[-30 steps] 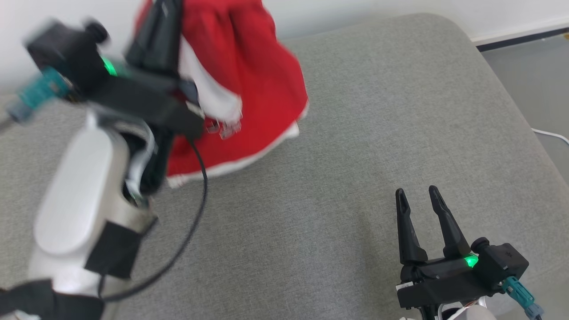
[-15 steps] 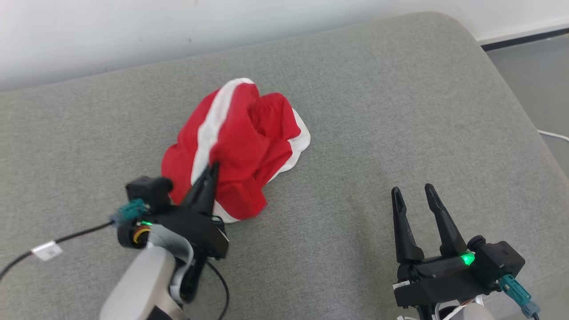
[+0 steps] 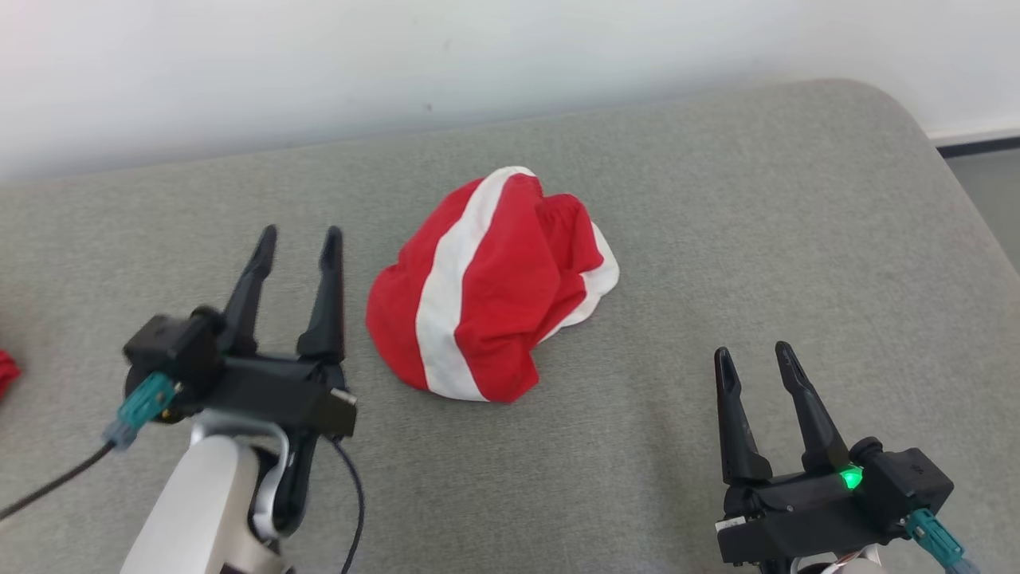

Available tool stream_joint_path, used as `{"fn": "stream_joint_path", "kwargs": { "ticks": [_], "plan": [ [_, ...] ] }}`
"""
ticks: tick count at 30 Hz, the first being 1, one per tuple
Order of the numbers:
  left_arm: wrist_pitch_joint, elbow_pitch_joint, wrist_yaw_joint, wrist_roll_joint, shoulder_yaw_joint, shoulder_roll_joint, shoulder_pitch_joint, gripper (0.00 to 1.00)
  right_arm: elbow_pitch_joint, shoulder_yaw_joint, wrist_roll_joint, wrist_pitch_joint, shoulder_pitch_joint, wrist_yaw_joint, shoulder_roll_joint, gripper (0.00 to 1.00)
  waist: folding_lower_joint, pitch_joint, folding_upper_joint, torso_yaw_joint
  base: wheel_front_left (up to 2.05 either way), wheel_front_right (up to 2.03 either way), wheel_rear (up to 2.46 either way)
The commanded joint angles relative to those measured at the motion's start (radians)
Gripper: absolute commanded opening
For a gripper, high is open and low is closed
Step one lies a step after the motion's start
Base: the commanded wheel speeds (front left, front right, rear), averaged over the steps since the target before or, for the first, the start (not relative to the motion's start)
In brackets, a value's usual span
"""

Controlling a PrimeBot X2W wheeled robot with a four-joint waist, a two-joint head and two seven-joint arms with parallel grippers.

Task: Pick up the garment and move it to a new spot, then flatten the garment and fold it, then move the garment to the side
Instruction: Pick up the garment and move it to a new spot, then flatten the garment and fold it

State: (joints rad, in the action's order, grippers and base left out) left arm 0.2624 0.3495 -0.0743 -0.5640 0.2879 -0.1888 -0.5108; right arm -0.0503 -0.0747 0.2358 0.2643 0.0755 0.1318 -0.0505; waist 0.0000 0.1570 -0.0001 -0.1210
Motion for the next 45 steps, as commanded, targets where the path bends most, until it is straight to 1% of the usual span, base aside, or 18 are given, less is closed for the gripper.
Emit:
{"fn": "stream_joint_path", "kwargs": {
  "ticks": [1,2,3,8,11,13,16,19,21,22,28,32,38,45],
  "plan": [
    [0.003,-0.035,0.012,0.055,-0.031,-0.01,0.063,1.0,0.003,0.0,-0.009,0.0,-0.017,-0.002,0.001,1.0,0.0,-0.028,0.0001,0.038,0.0,0.0,0.0],
    [0.003,-0.052,0.016,0.085,-0.046,-0.02,0.085,1.0,0.004,0.001,-0.009,0.0,-0.019,-0.002,0.001,1.0,0.0,-0.031,0.0001,0.044,0.0,0.0,0.0],
    [0.003,-0.052,0.016,0.085,-0.046,-0.02,0.085,1.0,0.004,0.001,-0.009,0.0,-0.019,-0.002,0.001,1.0,0.0,-0.031,0.0001,0.044,0.0,0.0,0.0],
    [0.003,-0.124,0.028,0.227,-0.107,-0.055,0.206,1.0,0.007,0.009,-0.013,0.0,-0.027,-0.002,0.001,1.0,0.0,-0.044,0.0001,0.065,0.0,0.0,0.0],
    [0.003,-0.157,0.036,0.29,-0.147,-0.059,0.282,1.0,0.005,0.009,-0.018,0.0,-0.033,-0.002,0.001,1.0,0.0,-0.05,0.0001,0.073,0.0,0.0,0.0],
    [0.003,-0.178,0.041,0.326,-0.175,-0.052,0.328,1.0,0.003,0.012,-0.021,0.0,-0.037,-0.002,0.0,1.0,0.0,-0.056,0.0001,0.079,0.0,0.0,0.0],
    [0.003,-0.203,0.05,0.359,-0.225,-0.025,0.394,1.0,0.0,0.016,-0.024,0.0,-0.041,-0.002,0.001,1.0,0.0,-0.064,0.0001,0.088,0.0,0.0,0.0],
    [0.003,-0.208,0.061,0.382,-0.272,0.008,0.449,1.0,-0.006,0.018,-0.031,0.0,-0.053,-0.002,0.001,1.0,0.0,-0.075,0.0001,0.098,0.0,0.0,0.0],
    [0.003,-0.221,0.065,0.396,-0.291,0.043,0.478,1.0,-0.011,0.023,-0.031,0.0,-0.059,-0.002,0.0,1.0,0.0,-0.082,0.0001,0.105,0.0,0.0,0.0],
    [0.003,-0.227,0.062,0.406,-0.296,0.054,0.493,1.0,-0.015,0.024,-0.033,0.0,-0.062,-0.002,0.0,1.0,0.0,-0.085,0.0001,0.109,0.0,0.0,0.0],
    [0.004,-0.203,0.012,0.43,-0.348,0.091,0.516,1.0,-0.03,0.023,-0.041,0.0,-0.067,-0.002,0.0,1.0,0.0,-0.089,0.0001,0.128,0.0,0.0,0.0],
    [0.004,-0.214,-0.005,0.446,-0.377,0.115,0.535,1.0,-0.043,0.023,-0.042,0.0,-0.076,-0.002,0.001,1.0,0.0,-0.096,0.0001,0.132,0.0,0.0,0.0],
    [0.004,-0.234,-0.031,0.471,-0.385,0.13,0.553,1.0,-0.055,0.02,-0.043,0.0,-0.078,-0.002,0.001,1.0,0.0,-0.102,0.0001,0.136,0.0,0.0,0.0],
    [0.004,-0.225,-0.048,0.481,-0.385,0.136,0.556,1.0,-0.06,0.019,-0.045,0.0,-0.081,-0.002,0.001,1.0,0.0,-0.099,0.0001,0.137,0.0,0.0,0.0]
  ]
}}
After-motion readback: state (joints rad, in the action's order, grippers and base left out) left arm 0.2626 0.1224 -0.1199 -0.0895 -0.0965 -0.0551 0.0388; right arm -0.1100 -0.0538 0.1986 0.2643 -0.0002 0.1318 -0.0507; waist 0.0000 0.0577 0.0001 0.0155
